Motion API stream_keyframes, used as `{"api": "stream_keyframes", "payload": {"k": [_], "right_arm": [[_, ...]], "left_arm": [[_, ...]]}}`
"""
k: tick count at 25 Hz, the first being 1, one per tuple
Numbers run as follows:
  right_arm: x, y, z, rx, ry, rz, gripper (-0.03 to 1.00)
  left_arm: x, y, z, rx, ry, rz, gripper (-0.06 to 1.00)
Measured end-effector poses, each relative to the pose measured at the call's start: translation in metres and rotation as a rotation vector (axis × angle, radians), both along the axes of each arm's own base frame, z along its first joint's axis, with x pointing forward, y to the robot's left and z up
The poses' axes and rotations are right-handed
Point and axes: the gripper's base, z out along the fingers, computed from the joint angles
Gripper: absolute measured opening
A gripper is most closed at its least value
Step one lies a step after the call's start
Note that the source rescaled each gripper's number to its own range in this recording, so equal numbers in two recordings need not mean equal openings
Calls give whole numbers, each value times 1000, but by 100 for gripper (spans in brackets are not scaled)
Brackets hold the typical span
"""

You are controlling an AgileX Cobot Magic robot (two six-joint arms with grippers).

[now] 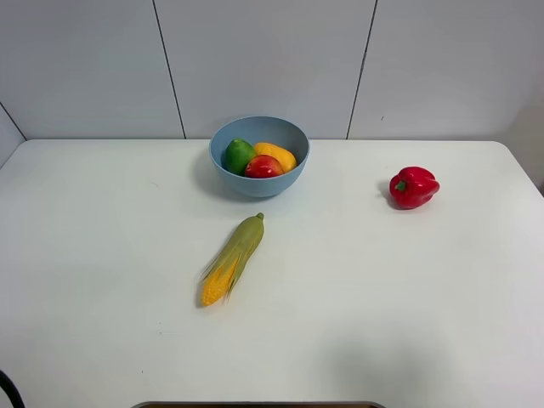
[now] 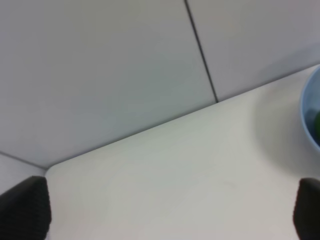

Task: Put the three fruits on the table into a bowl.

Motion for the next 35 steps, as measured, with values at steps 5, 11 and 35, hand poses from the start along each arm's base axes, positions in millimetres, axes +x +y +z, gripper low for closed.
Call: {"api": "stream_keyframes", "payload": {"k": [5,11,35], "right_arm": [[0,0,0,0,0,0,100],[0,0,0,0,0,0,100],[0,0,0,0,0,0,100]], "left_arm": [[-38,13,26,-6,-40,19,99],[-90,33,55,-2,-118,56,99],[-257,91,15,-96,-248,169,99]]}}
